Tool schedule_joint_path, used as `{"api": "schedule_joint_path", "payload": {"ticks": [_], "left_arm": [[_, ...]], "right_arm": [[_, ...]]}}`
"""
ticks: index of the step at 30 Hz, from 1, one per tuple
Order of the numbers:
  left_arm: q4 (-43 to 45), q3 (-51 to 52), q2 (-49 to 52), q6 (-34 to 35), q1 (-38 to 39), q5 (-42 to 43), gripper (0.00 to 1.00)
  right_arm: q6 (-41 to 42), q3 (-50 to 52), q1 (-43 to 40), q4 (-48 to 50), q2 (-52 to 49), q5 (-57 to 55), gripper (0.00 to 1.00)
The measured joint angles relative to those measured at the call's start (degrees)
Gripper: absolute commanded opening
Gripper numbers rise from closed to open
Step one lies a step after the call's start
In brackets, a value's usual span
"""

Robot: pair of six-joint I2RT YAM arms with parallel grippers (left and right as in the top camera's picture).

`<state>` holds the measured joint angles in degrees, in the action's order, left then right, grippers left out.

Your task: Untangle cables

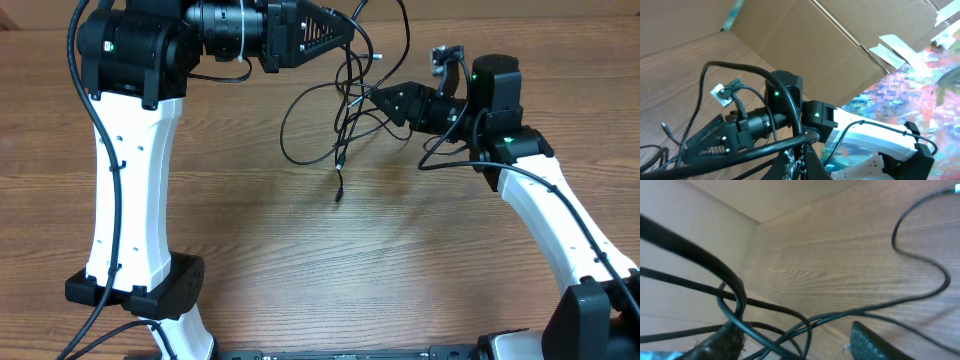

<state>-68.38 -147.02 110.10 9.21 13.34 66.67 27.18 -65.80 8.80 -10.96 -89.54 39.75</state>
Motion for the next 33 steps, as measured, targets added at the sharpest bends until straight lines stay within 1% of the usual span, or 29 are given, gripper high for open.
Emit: {"api": "schedule_joint_path", "payload": {"ticks": [3, 7, 9, 10, 12, 15, 16, 18, 21, 25, 27, 30, 33], "left_arm": [[1.75, 0.00, -0.02, 1.86, 0.00, 1.05, 0.04], [5.99, 0.00, -0.02, 5.73, 0.00, 1.49, 0.04], [9.22, 0.00, -0.02, 8.94, -0.11, 1.70, 0.04], [11.98, 0.00, -0.02, 11.80, -0.37, 1.90, 0.04], [16.59, 0.07, -0.07, 15.26, -0.72, 2.82, 0.04], [22.95, 0.04, -0.07, 20.81, -1.14, 4.94, 0.04], [24.35, 0.04, -0.11, 22.34, -1.18, 5.53, 0.04], [26.45, 0.04, -0.11, 25.31, -1.40, 6.49, 0.04], [28.81, 0.04, -0.13, 29.53, -1.46, 7.48, 0.04], [32.89, 0.04, -0.13, 35.52, -1.46, 8.98, 0.04], [35.19, 0.04, -0.13, 37.35, -1.51, 9.75, 0.04], [35.80, 0.02, -0.22, 36.54, -2.05, 10.75, 0.04], [29.46, -0.07, -0.50, 30.93, -3.50, 11.06, 0.04]], "right_arm": [[-1.22, 0.00, 0.20, 0.44, 0.00, -2.56, 0.73], [-4.26, 0.00, 0.20, 1.81, 0.00, -5.20, 0.74], [-5.38, 0.00, 0.20, 4.07, 0.00, -7.17, 0.74], [-6.16, 0.00, 0.20, 6.16, 0.00, -9.40, 0.76], [-6.16, 0.00, 0.24, 7.85, 0.00, -13.14, 0.78], [-6.10, 0.00, 0.24, 9.42, 0.00, -18.99, 0.76], [-6.05, 0.00, 0.24, 9.53, 0.00, -20.57, 0.72], [-6.12, 0.00, 0.24, 9.18, 0.00, -22.64, 0.60], [-5.75, 0.00, 0.24, 7.34, 0.00, -24.46, 0.50], [-5.70, 0.00, 0.24, 4.15, 0.00, -26.18, 0.34], [-5.64, 0.00, 0.24, 1.73, 0.00, -27.58, 0.25], [-4.87, -0.04, 0.26, -4.61, 0.00, -32.00, 0.16], [-3.69, -0.07, 0.24, -12.39, -0.02, -38.25, 0.07]]}}
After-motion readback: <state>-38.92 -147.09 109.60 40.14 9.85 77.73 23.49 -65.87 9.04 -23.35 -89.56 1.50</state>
